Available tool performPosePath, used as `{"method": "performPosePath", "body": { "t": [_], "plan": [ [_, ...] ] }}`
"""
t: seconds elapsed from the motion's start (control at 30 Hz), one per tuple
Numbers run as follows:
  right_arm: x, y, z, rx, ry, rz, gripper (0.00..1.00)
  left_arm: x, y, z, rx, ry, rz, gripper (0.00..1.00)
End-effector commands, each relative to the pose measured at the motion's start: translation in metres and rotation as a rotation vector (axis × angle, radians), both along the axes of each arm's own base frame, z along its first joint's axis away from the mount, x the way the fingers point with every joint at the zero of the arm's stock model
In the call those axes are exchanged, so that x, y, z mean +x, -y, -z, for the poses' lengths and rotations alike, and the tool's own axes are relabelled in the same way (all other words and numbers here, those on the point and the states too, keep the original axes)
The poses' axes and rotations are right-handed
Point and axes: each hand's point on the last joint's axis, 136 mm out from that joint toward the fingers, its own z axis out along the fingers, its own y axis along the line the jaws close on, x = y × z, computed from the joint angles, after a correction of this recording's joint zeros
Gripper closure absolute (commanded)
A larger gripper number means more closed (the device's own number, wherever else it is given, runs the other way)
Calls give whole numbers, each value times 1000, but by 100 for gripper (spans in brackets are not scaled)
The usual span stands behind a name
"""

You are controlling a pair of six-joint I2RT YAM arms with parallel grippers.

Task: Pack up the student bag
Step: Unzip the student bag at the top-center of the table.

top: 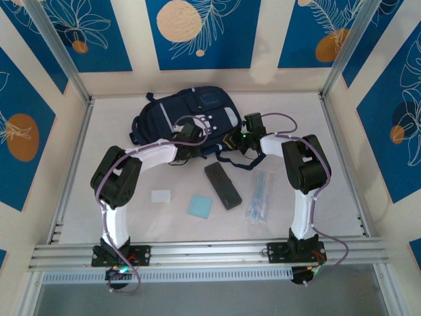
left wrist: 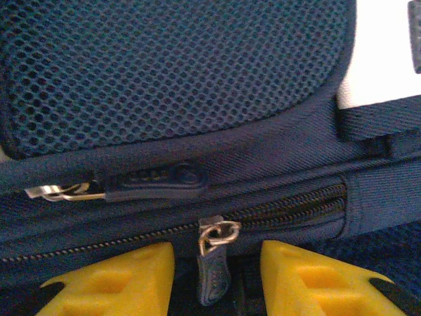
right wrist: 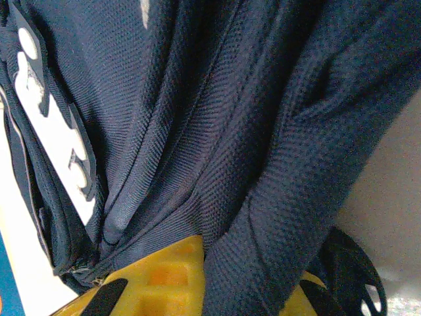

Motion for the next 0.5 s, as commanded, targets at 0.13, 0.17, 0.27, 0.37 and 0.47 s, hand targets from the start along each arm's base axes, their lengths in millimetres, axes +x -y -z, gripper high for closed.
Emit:
{"method": "performPosePath", "body": {
  "t": [0.13, 0.17, 0.27, 0.37, 0.47],
  "plan": [
    [-14, -6, 16, 7, -56, -40, 100, 7, -33, 32, 115, -67, -26, 82],
    [-15, -5, 17, 6, -59, -38, 100, 9, -32, 30, 115, -69, -17, 89],
    [-14, 0, 17, 5, -60, -32, 100, 12, -33, 20, 116, -55, 8, 100],
    [-14, 8, 18, -1, -62, -18, 100, 12, -45, 0, 137, -32, 32, 100],
    [-13, 19, 17, -10, -58, 0, 100, 10, -65, -15, 132, -28, 86, 100]
  ]
}}
